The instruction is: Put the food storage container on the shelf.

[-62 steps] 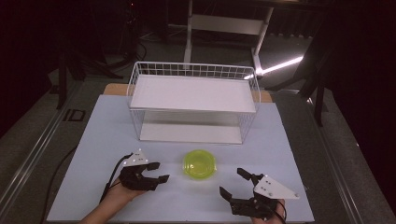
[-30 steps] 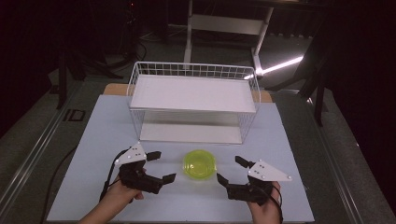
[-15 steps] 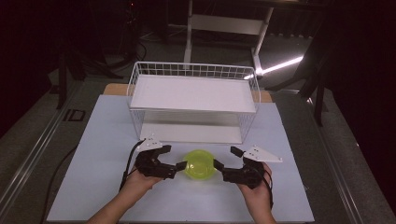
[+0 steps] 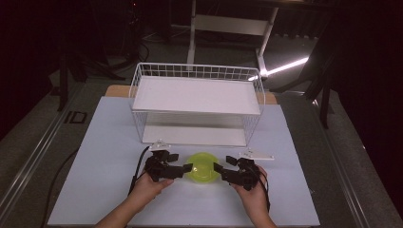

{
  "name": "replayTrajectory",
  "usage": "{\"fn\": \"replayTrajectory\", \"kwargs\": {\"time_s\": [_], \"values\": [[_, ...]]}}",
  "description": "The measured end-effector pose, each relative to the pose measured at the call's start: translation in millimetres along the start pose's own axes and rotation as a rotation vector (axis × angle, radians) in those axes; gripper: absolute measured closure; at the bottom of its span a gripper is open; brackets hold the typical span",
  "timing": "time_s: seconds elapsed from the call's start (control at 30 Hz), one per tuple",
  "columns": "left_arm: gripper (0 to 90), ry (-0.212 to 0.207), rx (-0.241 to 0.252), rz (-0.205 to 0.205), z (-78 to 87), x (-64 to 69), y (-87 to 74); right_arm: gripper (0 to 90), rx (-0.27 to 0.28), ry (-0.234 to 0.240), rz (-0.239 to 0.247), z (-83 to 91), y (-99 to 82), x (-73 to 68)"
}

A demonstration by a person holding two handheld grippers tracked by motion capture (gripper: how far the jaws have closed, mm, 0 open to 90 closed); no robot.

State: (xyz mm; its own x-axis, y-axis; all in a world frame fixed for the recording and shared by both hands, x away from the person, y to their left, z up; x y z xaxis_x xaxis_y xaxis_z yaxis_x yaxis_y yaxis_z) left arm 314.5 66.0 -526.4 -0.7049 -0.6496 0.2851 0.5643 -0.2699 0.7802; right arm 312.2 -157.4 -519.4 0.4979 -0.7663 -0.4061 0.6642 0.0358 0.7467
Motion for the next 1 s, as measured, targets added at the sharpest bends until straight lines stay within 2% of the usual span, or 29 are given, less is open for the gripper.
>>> {"fn": "replayTrajectory", "kwargs": {"time_s": [0.1,0.23,0.33,0.43,0.5,0.57,0.63,0.7,0.73,0.8,0.9,0.97,1.0], "values": [[29.5,-0.006,-0.019,0.018,-4.5,0.2,-3.9,38.4,-0.023,-0.001,-0.012,-3.9,-2.9,2.1],[31.3,-0.021,-0.036,0.053,-9.9,1.0,-8.7,40.8,-0.048,-0.001,-0.026,-6.8,-6.9,3.2],[40.8,-0.04,-0.041,0.06,-11.4,1.9,-11.4,44.9,-0.067,0.001,-0.071,-7.8,-10.5,4.4],[51.6,-0.082,-0.038,0.062,-11.4,3.9,-10.8,49.6,-0.082,0.007,-0.103,-7.4,-11.1,5.9],[57.5,-0.103,-0.044,0.068,-11.3,6.0,-10.3,54.3,-0.098,0.02,-0.156,-7.1,-12.1,7.0],[59.7,-0.117,-0.054,0.072,-10.9,7.9,-10.3,59.4,-0.111,0.028,-0.191,-6.1,-12.8,6.9],[63.2,-0.124,-0.056,0.089,-9.7,9.7,-10.0,66.3,-0.119,0.03,-0.184,-4.6,-12.8,4.0],[64.7,-0.124,-0.056,0.089,-9.7,9.7,-10.0,66.3,-0.123,0.025,-0.17,-3.6,-12.6,2.3],[67.0,-0.111,-0.063,0.077,-7.1,13.7,-10.5,70.8,-0.131,0.005,-0.176,-1.3,-13.2,-1.3],[68.5,-0.093,-0.06,0.07,-5.2,17.8,-11.9,73.1,-0.132,0.012,-0.205,0.4,-14.5,-2.8],[72.4,-0.062,-0.063,0.057,-2.5,22.3,-15.3,76.8,-0.123,-0.005,-0.227,4.6,-16.6,-9.3],[78.9,-0.041,-0.062,0.047,-1.2,22.9,-17.8,79.4,-0.109,-0.026,-0.219,7.3,-16.3,-14.4],[79.1,-0.042,-0.056,0.055,-0.3,22.2,-18.3,79.7,-0.114,-0.035,-0.192,7.3,-16.5,-17.4]]}}
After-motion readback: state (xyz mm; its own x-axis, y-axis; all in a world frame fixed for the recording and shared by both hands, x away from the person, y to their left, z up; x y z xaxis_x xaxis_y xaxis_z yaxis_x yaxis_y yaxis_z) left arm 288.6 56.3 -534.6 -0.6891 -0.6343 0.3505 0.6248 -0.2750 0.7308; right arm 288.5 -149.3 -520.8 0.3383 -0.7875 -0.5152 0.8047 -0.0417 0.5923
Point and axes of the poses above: each handheld gripper's, and its own axes: z roughly backward along the jaws, y roughly out of its top, x roughly to its right, the point moved 5 cm from there along -z, roughly forward along the jaws, and after that the axes turned 9 degrees about -z, right-handed, at the moved point
